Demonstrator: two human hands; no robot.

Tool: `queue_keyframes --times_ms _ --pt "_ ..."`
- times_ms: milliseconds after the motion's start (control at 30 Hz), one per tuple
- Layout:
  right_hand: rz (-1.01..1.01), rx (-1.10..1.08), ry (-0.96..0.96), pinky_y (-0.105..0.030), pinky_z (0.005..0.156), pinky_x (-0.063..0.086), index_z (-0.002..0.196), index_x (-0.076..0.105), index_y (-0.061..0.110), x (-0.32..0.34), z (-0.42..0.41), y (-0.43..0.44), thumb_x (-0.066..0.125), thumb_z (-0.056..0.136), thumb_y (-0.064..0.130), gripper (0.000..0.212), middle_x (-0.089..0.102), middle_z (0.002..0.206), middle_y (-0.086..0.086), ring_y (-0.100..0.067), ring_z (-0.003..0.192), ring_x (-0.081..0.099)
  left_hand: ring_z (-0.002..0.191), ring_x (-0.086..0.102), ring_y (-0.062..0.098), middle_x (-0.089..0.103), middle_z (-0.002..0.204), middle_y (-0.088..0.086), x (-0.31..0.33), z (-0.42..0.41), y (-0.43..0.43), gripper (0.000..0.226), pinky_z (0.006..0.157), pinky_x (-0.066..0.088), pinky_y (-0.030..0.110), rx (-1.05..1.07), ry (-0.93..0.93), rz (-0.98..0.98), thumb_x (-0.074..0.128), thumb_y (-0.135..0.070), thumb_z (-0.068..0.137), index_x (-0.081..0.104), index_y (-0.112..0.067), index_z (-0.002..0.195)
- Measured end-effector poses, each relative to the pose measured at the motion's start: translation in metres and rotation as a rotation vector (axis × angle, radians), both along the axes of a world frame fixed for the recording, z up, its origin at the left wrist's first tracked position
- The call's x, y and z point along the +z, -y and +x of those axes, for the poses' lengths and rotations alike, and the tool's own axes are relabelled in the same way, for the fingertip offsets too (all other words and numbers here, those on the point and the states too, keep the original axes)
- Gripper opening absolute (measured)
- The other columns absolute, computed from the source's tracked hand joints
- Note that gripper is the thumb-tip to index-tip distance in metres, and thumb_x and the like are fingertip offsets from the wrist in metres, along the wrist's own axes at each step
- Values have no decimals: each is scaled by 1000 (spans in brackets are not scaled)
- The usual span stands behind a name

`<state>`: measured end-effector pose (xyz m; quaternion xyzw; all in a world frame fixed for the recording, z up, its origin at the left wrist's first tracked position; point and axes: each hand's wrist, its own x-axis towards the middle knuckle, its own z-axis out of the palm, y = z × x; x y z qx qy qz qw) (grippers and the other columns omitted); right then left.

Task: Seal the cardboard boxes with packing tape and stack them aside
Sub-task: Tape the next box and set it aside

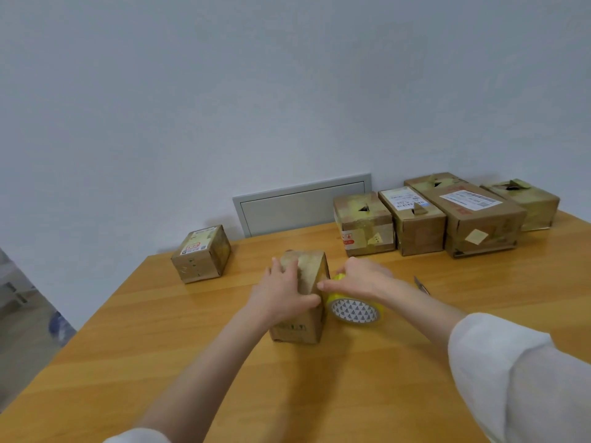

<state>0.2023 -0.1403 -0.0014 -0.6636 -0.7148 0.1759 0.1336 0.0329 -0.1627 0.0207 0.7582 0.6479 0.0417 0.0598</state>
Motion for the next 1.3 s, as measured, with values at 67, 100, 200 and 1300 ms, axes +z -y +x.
queue_keyframes --times_ms 67,100,200,1300 --pt "-11 6 -9 -27 62 40 118 63 22 0 2 0 52 74 78 72 66 108 2 -15 83 54 139 27 34 13 157 17 -4 3 0 89 104 40 45 35 -5 -15 60 -54 79 18 -21 150" --pt "-28 25 -45 -28 62 40 111 64 22 1 6 0 54 73 78 68 64 102 3 -14 81 53 131 37 32 24 153 16 -4 2 -1 87 98 44 42 34 73 6 63 -50 77 23 -21 149" --pt "-75 111 -390 -24 64 41 83 67 12 16 24 -1 62 74 70 59 64 93 3 -15 83 61 104 51 19 51 127 4 4 -13 -5 80 77 49 30 80 492 33 72 -36 74 37 -22 145" --pt "35 121 -362 -24 53 30 56 46 18 21 54 -26 68 73 62 52 35 39 14 -4 37 32 95 60 24 68 103 1 -45 -54 -4 13 70 53 39 356 1393 -250 64 -26 88 64 -35 97"
